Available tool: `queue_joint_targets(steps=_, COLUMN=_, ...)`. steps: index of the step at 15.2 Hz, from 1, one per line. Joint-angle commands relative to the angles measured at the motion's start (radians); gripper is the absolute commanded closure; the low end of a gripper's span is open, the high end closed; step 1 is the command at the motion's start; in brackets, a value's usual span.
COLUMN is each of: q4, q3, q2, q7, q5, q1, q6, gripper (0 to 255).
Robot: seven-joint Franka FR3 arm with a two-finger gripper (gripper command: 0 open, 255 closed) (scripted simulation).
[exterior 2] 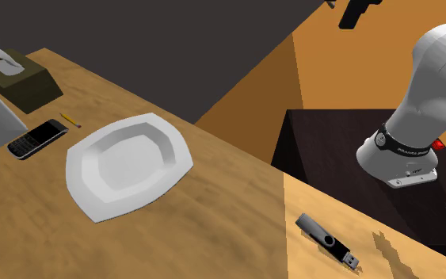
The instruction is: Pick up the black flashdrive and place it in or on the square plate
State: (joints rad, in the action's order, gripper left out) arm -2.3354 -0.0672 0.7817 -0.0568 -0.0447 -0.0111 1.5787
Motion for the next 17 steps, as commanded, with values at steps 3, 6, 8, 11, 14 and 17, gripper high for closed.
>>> queue_joint_targets(steps=3, q4=-0.048, q3=-0.043, q2=0.024, q7=-0.087, q5=0.038, q1=-0.001, q6=0.02, gripper=0)
queue_joint_targets(steps=6, q4=-0.107, q3=-0.112, q2=0.046, q7=-0.219, q5=0.101, q1=0.0, q6=0.056, gripper=0)
queue_joint_targets(steps=8, q4=-0.139, q3=-0.161, q2=0.051, q7=-0.307, q5=0.144, q1=0.002, q6=0.084, gripper=0)
queue_joint_targets(steps=11, q4=-0.175, q3=-0.239, q2=0.043, q7=-0.439, q5=0.211, q1=0.005, q6=0.132, gripper=0)
queue_joint_targets(steps=14, q4=-0.194, q3=-0.321, q2=0.015, q7=-0.571, q5=0.276, q1=0.004, q6=0.188, gripper=0)
queue_joint_targets(steps=17, q4=-0.198, q3=-0.407, q2=-0.033, q7=-0.702, q5=0.334, q1=-0.003, q6=0.253, gripper=0)
